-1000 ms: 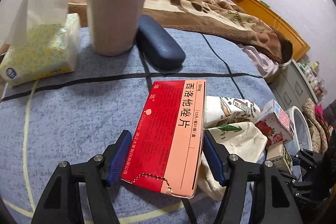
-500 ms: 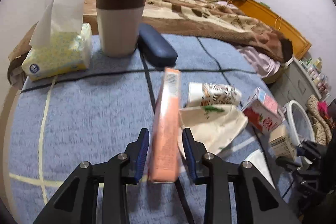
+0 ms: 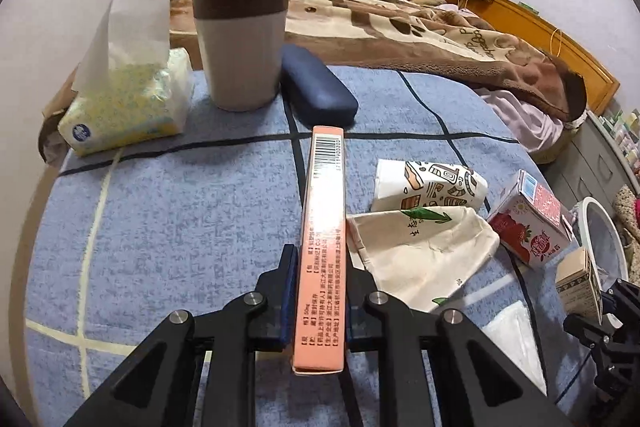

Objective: Collect trash
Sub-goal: 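Grasp the red medicine box with the left tool while the right tool grasps the green carton, then carry medicine box and green carton over the bin and open both tools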

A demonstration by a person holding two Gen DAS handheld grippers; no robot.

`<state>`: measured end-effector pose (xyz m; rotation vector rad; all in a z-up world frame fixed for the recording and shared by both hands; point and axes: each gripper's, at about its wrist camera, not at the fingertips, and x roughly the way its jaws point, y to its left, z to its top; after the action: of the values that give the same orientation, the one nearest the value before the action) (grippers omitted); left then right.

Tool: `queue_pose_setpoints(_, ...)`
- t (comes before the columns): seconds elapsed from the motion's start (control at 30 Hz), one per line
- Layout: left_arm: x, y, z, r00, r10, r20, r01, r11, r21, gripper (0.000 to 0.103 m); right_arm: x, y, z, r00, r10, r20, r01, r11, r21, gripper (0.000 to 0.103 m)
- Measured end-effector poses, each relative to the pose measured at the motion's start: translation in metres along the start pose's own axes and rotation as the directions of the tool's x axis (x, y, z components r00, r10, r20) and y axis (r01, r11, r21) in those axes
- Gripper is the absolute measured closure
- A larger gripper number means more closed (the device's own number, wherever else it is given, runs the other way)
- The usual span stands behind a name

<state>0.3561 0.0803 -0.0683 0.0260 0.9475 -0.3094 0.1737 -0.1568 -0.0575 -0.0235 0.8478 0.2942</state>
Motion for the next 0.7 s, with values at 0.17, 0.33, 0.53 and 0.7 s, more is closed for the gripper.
queue_pose_setpoints(0.17,-0.018,-0.004,-0.001,0.999,0.004,0.042,-0.004,1.0,0.002,0.085,-0.005,-0.001,0.0,1.0,0.002,0.015,-0.002,1.0,0.01,0.069)
queue_pose_setpoints(0.33,-0.046,-0.017,-0.008,0.997,-0.018,0.074,0.017,1.0,0.015,0.085,-0.019,-0.003,0.0,0.999,-0.001,0.049,0.0,1.0,0.02,0.069)
queue_pose_setpoints(0.53,-0.08,-0.045,-0.017,0.992,-0.045,0.119,0.039,0.998,0.053,0.085,-0.044,-0.007,-0.001,0.995,-0.019,0.096,0.017,0.999,0.028,0.069)
queue_pose_setpoints(0.7,-0.103,-0.075,-0.027,0.988,-0.066,0.141,0.055,0.995,0.086,0.085,-0.064,-0.014,-0.007,0.991,-0.041,0.13,0.035,0.998,0.044,0.069)
